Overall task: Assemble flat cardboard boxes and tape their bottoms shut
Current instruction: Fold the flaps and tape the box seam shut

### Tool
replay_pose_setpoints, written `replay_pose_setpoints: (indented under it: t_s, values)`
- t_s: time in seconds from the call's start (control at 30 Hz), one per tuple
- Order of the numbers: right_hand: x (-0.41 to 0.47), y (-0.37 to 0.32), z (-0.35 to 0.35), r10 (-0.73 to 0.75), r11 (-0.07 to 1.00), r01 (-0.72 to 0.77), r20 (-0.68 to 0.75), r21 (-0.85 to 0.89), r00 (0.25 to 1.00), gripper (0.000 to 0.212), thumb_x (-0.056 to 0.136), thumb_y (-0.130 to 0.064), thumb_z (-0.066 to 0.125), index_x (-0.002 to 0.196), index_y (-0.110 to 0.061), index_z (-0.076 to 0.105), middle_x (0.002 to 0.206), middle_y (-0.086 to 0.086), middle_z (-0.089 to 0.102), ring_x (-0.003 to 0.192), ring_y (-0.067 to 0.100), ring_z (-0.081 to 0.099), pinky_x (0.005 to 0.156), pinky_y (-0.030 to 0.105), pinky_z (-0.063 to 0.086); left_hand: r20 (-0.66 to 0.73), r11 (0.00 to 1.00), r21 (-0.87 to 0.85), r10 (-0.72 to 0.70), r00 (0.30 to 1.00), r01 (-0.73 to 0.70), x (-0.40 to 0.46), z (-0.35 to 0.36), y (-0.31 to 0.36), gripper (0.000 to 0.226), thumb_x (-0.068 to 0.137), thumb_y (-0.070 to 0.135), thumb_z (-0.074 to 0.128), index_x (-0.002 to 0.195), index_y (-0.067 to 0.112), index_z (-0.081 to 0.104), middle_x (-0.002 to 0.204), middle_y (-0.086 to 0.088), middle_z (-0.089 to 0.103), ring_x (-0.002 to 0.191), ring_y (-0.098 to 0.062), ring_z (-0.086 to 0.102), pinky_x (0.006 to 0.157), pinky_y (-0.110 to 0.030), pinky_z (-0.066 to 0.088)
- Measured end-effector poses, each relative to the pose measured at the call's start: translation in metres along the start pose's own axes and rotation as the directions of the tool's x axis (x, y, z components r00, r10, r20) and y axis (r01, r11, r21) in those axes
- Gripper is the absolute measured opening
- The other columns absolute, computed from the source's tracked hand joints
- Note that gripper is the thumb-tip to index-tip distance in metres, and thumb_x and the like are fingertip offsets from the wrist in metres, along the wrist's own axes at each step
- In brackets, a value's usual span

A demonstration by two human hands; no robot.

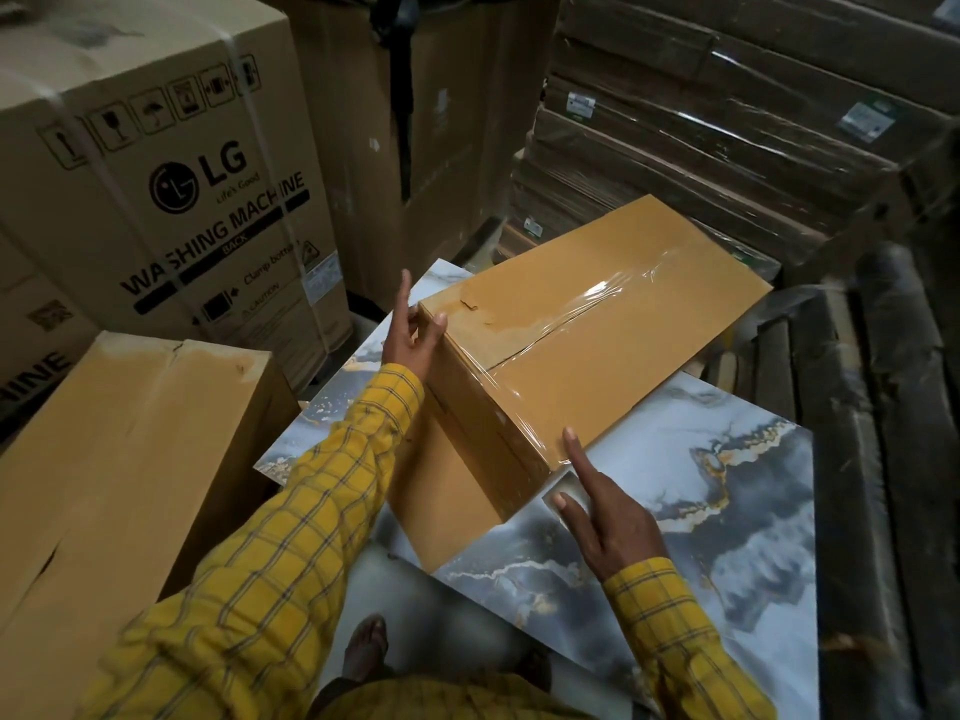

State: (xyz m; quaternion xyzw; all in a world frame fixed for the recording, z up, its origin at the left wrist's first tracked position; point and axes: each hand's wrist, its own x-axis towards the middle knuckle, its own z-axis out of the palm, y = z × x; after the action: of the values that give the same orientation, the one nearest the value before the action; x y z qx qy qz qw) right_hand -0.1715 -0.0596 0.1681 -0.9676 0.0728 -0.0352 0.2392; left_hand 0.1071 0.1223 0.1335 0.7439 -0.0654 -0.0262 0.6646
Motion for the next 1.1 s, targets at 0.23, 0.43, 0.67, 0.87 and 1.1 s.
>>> replay_pose_setpoints:
  t_s: [0.23, 0.43, 0.67, 0.87, 1.1]
  values:
    - [0.009, 0.01, 0.008, -0.023, 0.999, 0.025, 0.059, -0.023, 0.998, 0.059, 0.105, -0.052, 0.034, 0.152, -0.06, -0.001, 0.083, -0.006, 0.055, 0.072, 0.016, 0.058, 0.066, 0.038, 0.054, -0.091, 0.992, 0.118, 0.065, 0.994, -0.054, -0.01, 0.027, -0.006, 0.054, 0.109, 0.034, 0.025, 0.16, 0.028, 0.005, 0.164, -0.01, 0.019, 0.148, -0.026, 0.027, 0.116, -0.032, 0.025]
    - [0.012, 0.015, 0.005, -0.053, 0.998, 0.055, 0.051, -0.043, 0.997, 0.057, 0.105, -0.052, 0.034, 0.153, -0.059, 0.003, 0.068, -0.019, 0.041, 0.062, 0.008, 0.052, 0.061, 0.026, 0.043, -0.187, 0.996, 0.03, 0.084, 0.979, -0.08, -0.022, 0.048, -0.026, 0.059, 0.095, 0.072, 0.012, 0.151, 0.054, 0.005, 0.165, -0.005, 0.018, 0.149, -0.023, 0.023, 0.118, -0.036, 0.02]
    - [0.015, 0.01, -0.001, -0.05, 0.995, 0.055, 0.059, -0.085, 0.997, 0.057, 0.104, -0.053, 0.036, 0.154, -0.056, 0.009, 0.063, -0.025, 0.031, 0.056, -0.002, 0.041, 0.055, 0.012, 0.029, -0.101, 0.986, 0.106, 0.138, 0.985, -0.127, -0.014, 0.023, -0.034, 0.06, 0.104, 0.047, 0.024, 0.16, 0.031, 0.008, 0.167, 0.008, 0.009, 0.153, -0.013, 0.011, 0.125, -0.051, 0.014]
    - [0.01, 0.008, 0.002, -0.011, 0.997, 0.014, 0.043, -0.069, 0.999, 0.055, 0.1, -0.061, 0.021, 0.154, -0.056, 0.012, 0.063, -0.023, 0.037, 0.056, -0.007, 0.04, 0.058, 0.005, 0.028, 0.005, 0.861, 0.388, 0.353, 0.936, -0.327, 0.011, 0.031, -0.002, 0.058, 0.106, 0.04, 0.023, 0.158, 0.014, 0.025, 0.166, 0.0, 0.016, 0.154, -0.016, 0.008, 0.124, -0.046, 0.016]
    - [0.01, 0.012, 0.007, -0.03, 0.998, 0.032, 0.02, -0.063, 0.999, 0.051, 0.103, -0.054, 0.027, 0.152, -0.059, 0.014, 0.068, -0.005, 0.058, 0.056, -0.001, 0.047, 0.054, 0.009, 0.032, 0.142, 0.696, 0.545, 0.472, 0.87, -0.467, 0.019, 0.012, -0.018, 0.077, 0.1, 0.061, 0.003, 0.15, 0.019, 0.043, 0.16, -0.005, 0.033, 0.151, -0.028, 0.02, 0.118, -0.057, 0.02]
